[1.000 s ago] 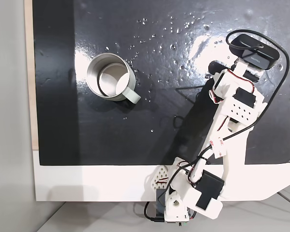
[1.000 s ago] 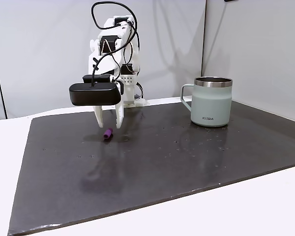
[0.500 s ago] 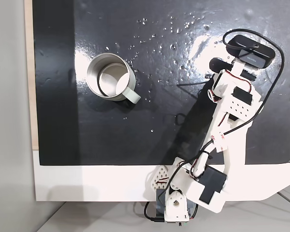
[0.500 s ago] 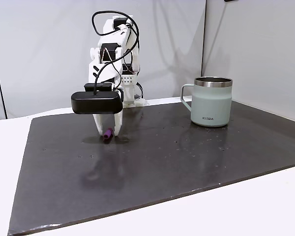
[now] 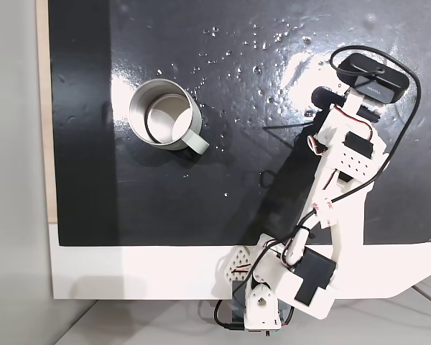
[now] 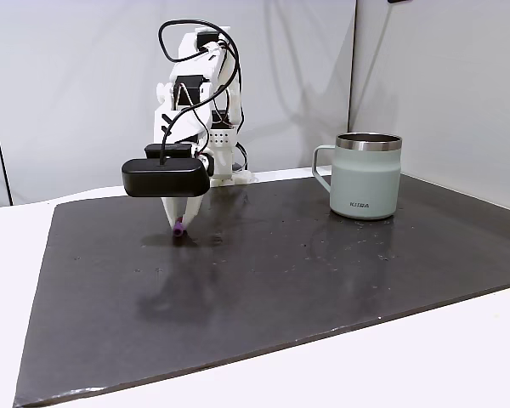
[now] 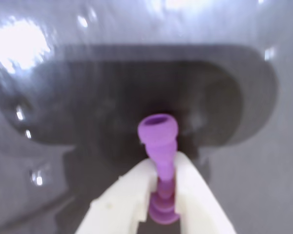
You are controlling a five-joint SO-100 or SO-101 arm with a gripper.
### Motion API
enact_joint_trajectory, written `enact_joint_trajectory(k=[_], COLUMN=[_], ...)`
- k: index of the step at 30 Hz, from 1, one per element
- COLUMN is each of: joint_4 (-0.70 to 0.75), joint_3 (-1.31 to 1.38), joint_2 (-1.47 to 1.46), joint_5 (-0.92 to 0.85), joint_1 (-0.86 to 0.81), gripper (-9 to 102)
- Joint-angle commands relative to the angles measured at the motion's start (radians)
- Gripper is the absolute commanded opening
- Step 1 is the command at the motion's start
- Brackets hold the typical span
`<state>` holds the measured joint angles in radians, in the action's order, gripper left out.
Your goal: Grasp a pengrip and put it in the cup.
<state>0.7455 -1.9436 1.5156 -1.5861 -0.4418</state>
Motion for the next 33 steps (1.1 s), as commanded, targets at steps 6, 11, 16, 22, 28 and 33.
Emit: enact_joint_trajectory(k=[6,11,16,22,28,33], joint_4=[0.411,0.589,0.811,0.989,1.069,1.078], joint_3=[0.281,0.331,0.522,0.732,0.881,1.008], joint_2=[0.196,0.345,0.364,0.282,0.158,0.06], joint_5=[0.232,0.387,0.632,0.976,1.322,1.508], joint_1=[0.091,0.199,0.368,0.592,0.744,0.836], gripper=[0,0,0,0,0,0])
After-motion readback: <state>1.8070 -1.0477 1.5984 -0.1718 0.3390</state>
